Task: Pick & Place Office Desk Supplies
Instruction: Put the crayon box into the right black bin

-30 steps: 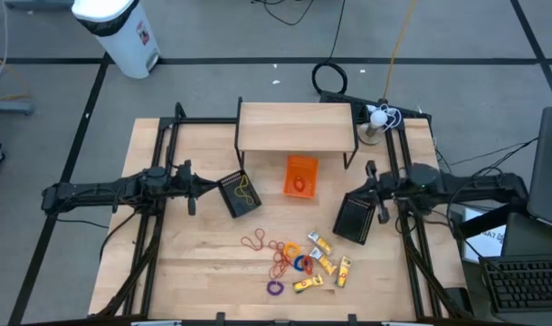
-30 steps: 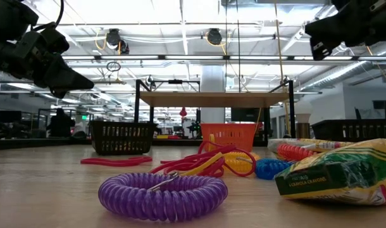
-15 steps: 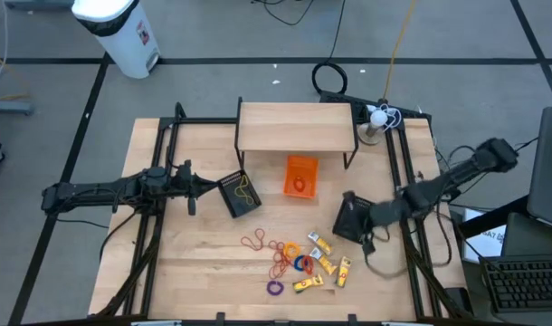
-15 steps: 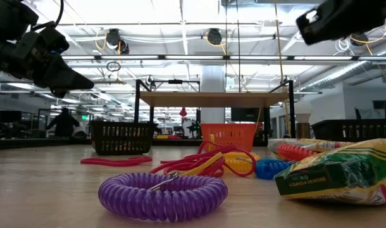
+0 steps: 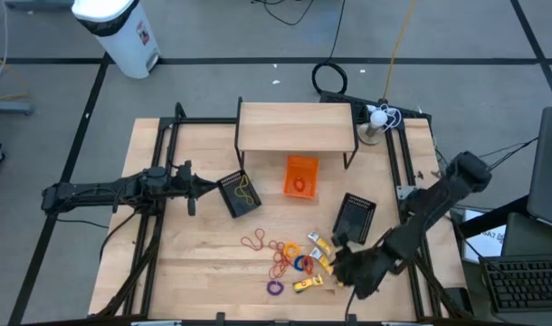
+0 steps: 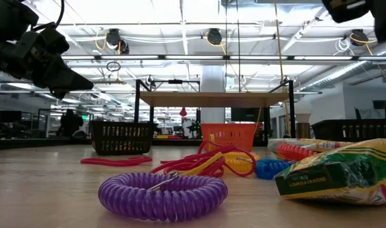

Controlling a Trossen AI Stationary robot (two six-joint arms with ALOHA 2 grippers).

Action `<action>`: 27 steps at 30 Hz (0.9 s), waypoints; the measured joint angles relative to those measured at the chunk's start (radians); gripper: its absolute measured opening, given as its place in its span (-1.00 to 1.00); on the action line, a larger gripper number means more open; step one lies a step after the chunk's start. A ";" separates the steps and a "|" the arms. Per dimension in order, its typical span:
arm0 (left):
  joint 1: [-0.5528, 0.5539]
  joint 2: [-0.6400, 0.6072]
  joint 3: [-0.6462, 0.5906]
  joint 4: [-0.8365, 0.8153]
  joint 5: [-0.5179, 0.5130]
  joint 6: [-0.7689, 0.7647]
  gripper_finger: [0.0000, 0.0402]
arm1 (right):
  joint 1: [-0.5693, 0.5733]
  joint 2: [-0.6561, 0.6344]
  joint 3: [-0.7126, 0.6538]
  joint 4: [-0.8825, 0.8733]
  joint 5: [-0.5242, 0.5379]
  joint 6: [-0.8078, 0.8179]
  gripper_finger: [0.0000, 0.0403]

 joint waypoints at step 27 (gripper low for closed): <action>0.000 0.000 0.000 0.002 0.000 -0.001 -0.87 | 0.049 0.302 0.063 -0.169 -0.131 -0.072 0.04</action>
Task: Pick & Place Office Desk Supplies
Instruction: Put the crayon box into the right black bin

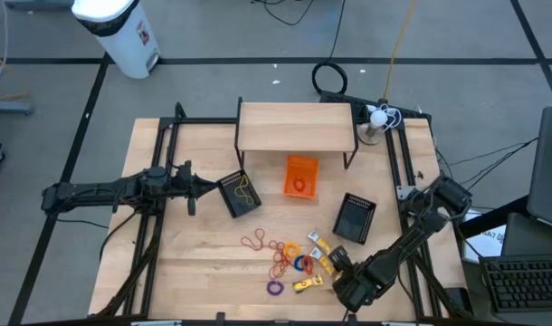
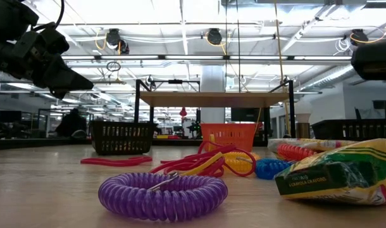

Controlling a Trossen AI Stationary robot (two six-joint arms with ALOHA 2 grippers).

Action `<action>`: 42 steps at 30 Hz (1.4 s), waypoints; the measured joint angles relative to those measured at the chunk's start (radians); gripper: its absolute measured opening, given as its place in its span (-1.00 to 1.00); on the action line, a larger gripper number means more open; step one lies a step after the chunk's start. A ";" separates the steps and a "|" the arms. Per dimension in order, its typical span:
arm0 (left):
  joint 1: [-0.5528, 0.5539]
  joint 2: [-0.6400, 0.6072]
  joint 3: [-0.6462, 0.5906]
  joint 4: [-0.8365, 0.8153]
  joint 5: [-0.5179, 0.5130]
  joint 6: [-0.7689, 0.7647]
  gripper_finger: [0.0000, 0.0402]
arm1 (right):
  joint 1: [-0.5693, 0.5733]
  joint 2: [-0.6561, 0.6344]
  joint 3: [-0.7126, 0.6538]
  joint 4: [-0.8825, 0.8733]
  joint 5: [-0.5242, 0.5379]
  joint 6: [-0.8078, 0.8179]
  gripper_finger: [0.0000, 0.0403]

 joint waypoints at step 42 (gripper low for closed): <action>0.000 0.000 0.000 -0.029 0.000 -0.003 -0.87 | -0.102 -0.925 -0.517 0.998 0.027 -0.241 -0.79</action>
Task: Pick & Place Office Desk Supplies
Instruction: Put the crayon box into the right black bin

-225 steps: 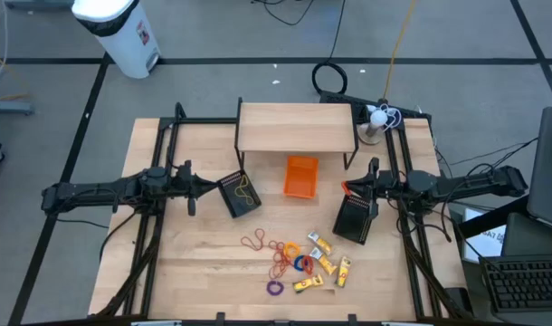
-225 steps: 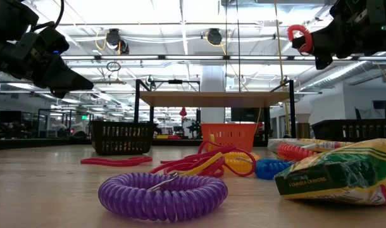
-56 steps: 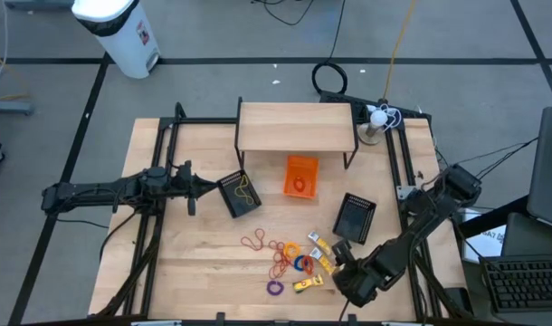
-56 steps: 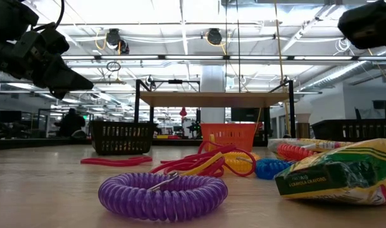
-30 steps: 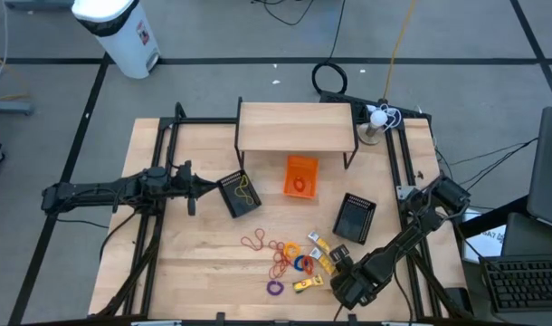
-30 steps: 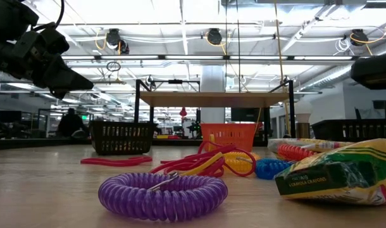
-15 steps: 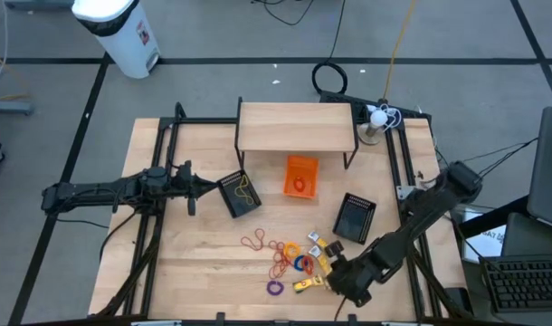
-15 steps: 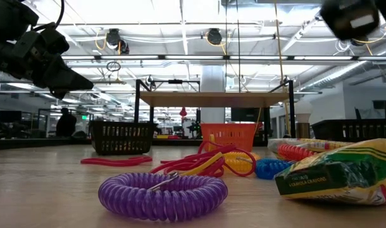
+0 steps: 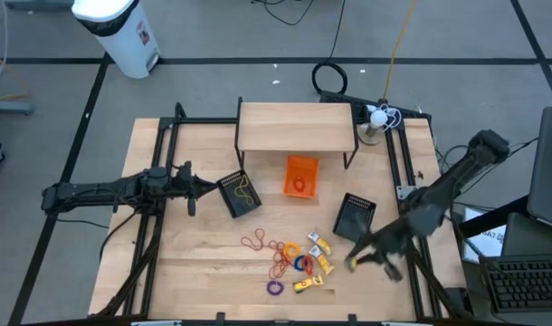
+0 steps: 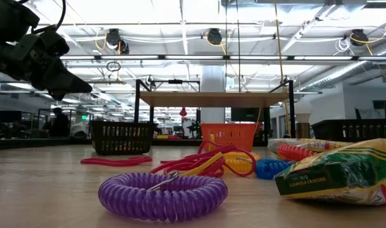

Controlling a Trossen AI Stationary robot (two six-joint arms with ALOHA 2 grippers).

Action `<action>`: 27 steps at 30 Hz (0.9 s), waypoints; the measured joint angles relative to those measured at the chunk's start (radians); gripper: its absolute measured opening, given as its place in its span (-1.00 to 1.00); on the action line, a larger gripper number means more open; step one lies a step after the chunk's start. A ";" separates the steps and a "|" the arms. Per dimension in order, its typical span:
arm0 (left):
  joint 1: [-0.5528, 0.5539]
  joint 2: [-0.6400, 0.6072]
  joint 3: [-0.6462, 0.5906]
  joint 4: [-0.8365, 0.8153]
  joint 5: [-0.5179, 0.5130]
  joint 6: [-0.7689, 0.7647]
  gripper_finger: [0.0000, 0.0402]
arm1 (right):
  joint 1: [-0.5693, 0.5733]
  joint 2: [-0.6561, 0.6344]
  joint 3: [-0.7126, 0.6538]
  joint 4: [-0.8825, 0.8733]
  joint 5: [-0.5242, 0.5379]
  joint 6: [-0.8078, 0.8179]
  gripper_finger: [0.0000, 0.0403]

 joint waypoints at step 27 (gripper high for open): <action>0.000 0.000 0.000 0.000 0.005 0.001 -0.87 | -0.062 -0.763 -0.445 -0.141 0.212 0.031 -0.79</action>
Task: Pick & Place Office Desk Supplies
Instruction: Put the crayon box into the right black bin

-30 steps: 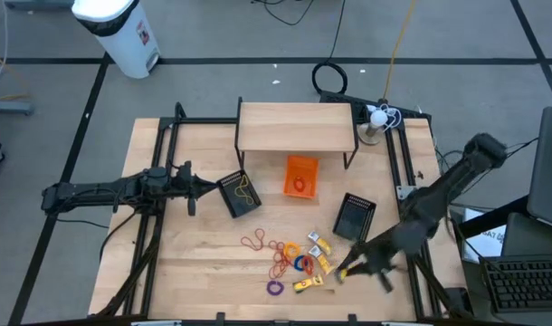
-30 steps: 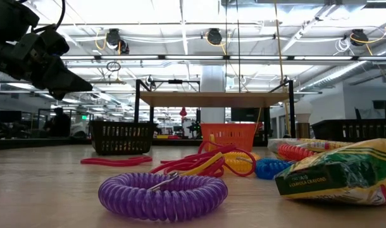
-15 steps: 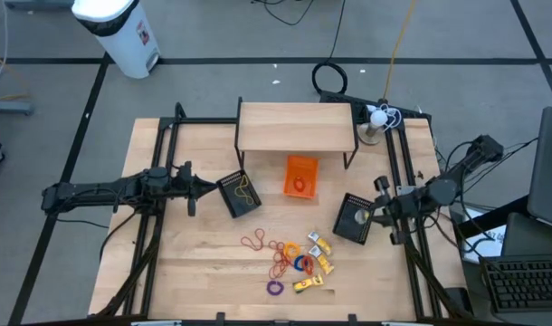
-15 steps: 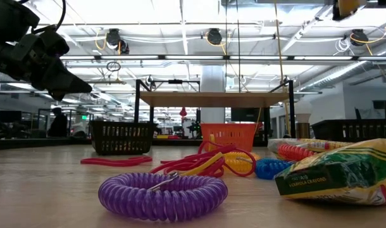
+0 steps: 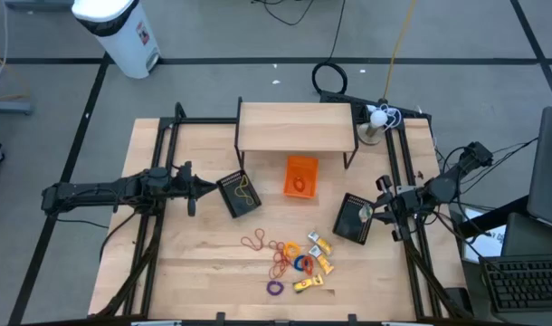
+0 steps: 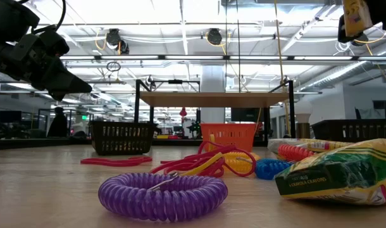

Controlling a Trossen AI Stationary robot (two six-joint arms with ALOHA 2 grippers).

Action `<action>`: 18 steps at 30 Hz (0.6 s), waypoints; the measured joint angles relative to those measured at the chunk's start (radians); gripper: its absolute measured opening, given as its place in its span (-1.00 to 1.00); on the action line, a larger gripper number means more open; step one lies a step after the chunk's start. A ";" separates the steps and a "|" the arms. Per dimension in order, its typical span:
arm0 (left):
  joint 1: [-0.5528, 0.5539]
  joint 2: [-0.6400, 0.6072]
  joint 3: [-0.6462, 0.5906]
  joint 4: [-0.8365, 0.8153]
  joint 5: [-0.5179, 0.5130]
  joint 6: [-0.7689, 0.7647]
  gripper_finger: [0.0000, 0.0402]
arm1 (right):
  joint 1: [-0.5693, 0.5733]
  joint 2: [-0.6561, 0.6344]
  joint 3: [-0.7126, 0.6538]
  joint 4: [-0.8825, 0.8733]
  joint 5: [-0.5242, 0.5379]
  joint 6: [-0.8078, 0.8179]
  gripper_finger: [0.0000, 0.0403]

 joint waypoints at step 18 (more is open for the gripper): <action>0.000 0.000 0.000 0.000 0.000 0.000 -0.87 | 0.000 0.126 0.099 -0.034 0.000 0.018 -0.79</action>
